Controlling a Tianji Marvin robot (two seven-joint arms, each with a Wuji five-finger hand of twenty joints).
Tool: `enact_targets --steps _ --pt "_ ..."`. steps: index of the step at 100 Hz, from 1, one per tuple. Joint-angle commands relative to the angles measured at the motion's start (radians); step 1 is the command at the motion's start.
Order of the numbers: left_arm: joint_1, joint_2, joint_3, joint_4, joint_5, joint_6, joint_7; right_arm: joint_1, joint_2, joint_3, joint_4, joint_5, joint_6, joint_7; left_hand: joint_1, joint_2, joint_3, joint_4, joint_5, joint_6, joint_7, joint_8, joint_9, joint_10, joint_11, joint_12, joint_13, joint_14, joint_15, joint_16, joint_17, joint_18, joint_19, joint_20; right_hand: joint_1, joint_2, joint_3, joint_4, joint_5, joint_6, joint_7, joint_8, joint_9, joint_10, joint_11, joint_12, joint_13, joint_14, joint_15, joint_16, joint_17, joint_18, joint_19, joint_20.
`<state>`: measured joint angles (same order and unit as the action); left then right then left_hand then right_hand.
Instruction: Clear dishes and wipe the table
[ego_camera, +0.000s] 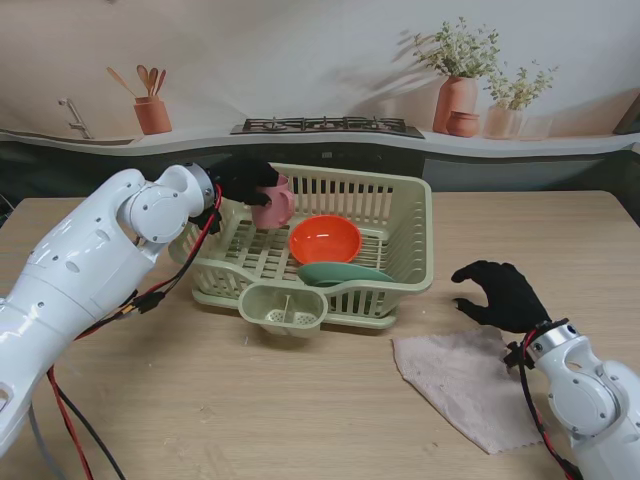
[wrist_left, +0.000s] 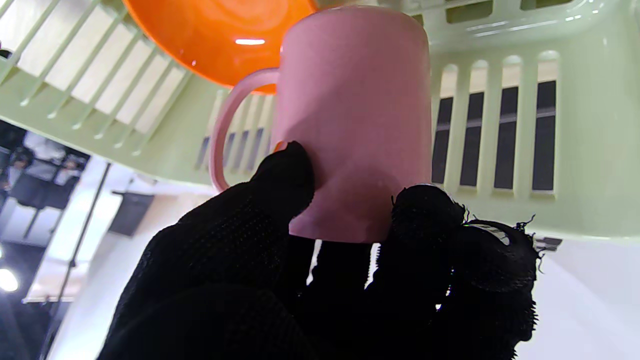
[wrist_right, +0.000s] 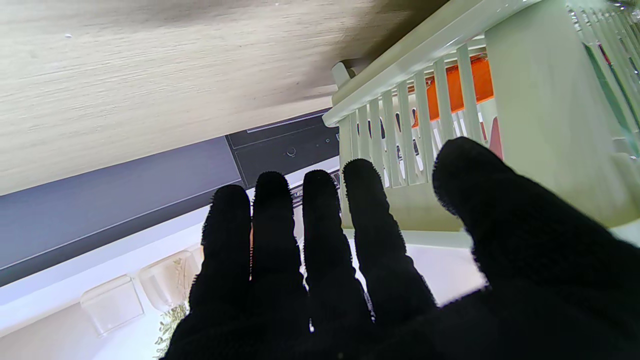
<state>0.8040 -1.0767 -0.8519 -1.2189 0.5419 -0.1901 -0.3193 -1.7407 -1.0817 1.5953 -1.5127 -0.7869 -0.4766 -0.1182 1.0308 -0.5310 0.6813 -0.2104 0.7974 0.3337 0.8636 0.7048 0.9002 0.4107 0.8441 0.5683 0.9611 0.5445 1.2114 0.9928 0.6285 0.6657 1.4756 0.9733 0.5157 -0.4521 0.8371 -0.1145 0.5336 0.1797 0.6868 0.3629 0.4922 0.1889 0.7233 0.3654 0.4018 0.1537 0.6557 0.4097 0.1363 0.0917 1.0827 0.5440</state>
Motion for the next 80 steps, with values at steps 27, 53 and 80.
enact_targets --steps 27,53,80 --pt "-0.019 -0.031 0.049 0.05 -0.009 0.026 0.047 -0.002 -0.001 -0.005 0.005 -0.003 0.001 0.009 0.102 0.068 0.09 0.034 0.012 -0.125 0.219 0.072 0.07 0.096 0.179 0.084 0.024 0.014 0.051 0.04 0.004 0.032 0.016 -0.004 0.01 0.007 0.019 0.044 0.01 -0.005 0.004 0.0 0.007 -0.015 0.004 0.008 -0.006 -0.015 0.0 0.0 -0.013 -0.02 -0.01 0.011" --pt "-0.012 -0.049 0.075 0.103 -0.005 0.022 0.12 -0.002 -0.001 -0.008 0.006 -0.004 0.007 0.009 0.101 0.065 0.089 0.034 0.011 -0.131 0.22 0.058 0.071 0.09 0.175 0.075 0.021 0.008 0.039 0.032 -0.005 0.032 0.006 -0.01 0.01 0.007 0.019 0.044 0.01 -0.005 0.004 0.0 0.007 -0.013 0.004 0.008 -0.007 -0.015 0.0 0.0 -0.014 -0.02 -0.01 0.012" --pt "-0.013 -0.06 0.107 0.138 -0.011 0.028 0.148 -0.001 -0.001 -0.011 0.008 -0.004 0.009 0.009 0.1 0.065 0.089 0.033 0.009 -0.131 0.223 0.049 0.069 0.088 0.173 0.068 0.017 0.006 0.028 0.025 -0.012 0.032 -0.001 -0.019 0.011 0.008 0.019 0.044 0.01 -0.004 0.004 0.0 0.008 -0.014 0.004 0.008 -0.007 -0.015 0.001 0.0 -0.013 -0.021 -0.01 0.012"
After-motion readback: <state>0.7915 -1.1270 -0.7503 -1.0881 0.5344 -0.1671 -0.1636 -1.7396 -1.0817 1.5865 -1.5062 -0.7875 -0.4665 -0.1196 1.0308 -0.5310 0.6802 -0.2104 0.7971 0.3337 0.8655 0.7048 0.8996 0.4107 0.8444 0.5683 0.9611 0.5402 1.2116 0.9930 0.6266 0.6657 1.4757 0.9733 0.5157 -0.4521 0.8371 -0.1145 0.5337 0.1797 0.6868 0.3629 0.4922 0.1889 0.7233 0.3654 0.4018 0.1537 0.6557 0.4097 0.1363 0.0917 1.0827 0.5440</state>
